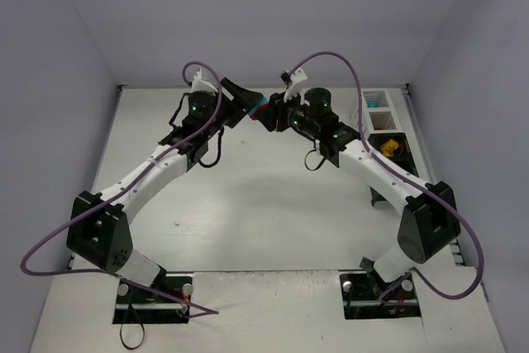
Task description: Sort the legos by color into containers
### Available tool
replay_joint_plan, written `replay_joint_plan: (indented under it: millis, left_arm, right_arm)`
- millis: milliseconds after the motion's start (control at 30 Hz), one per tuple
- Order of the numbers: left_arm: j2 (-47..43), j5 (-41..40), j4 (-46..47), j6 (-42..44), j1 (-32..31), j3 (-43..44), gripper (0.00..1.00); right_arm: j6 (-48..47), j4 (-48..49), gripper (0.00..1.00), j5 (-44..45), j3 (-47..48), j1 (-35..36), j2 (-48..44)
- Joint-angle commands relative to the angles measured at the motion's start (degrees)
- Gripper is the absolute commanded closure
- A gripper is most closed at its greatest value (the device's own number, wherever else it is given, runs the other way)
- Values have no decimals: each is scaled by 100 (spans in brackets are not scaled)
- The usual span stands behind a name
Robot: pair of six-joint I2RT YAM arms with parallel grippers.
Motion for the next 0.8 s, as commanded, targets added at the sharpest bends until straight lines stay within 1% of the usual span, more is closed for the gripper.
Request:
replay_joint_plan:
  millis: [0, 67, 100, 167, 233, 300, 367, 500, 567, 633, 767]
  left_arm:
    - [-296, -85, 348, 0, -16, 133, 40]
    - [-305, -94, 348, 26, -16, 141, 44]
    - [-288, -85, 348, 26, -16, 150, 47]
    - [-252, 2, 348, 52, -16, 176, 49]
    - [-235, 64, 375, 70, -25, 176, 48]
    - [-217, 152, 418, 96, -33, 159, 38]
    - [-217, 170, 436, 157, -42, 141, 36]
    - [-226, 170, 427, 272, -42, 132, 36]
    - [-226, 161, 392, 368, -42, 150, 38]
    - [-209, 161, 392, 430, -42, 159, 43]
    - [-164, 214, 348, 562, -42, 211, 45]
  right_arm:
    - [-96, 357, 100, -43, 67, 60, -341]
    - [-105, 357, 100, -60, 67, 69, -358]
    - [-105, 357, 100, -87, 67, 69, -349]
    - [-96, 348, 100, -165, 93, 86, -314]
    - [-96, 340, 100, -201, 120, 78, -288]
    - [-96, 305, 100, -227, 137, 78, -279]
    - [-105, 296, 100, -236, 146, 78, -279]
    - [-105, 296, 100, -271, 181, 78, -253]
    - [-114, 269, 100, -271, 208, 78, -235]
    - [-114, 269, 100, -280, 225, 86, -226]
    - [-105, 252, 100, -315, 269, 86, -174]
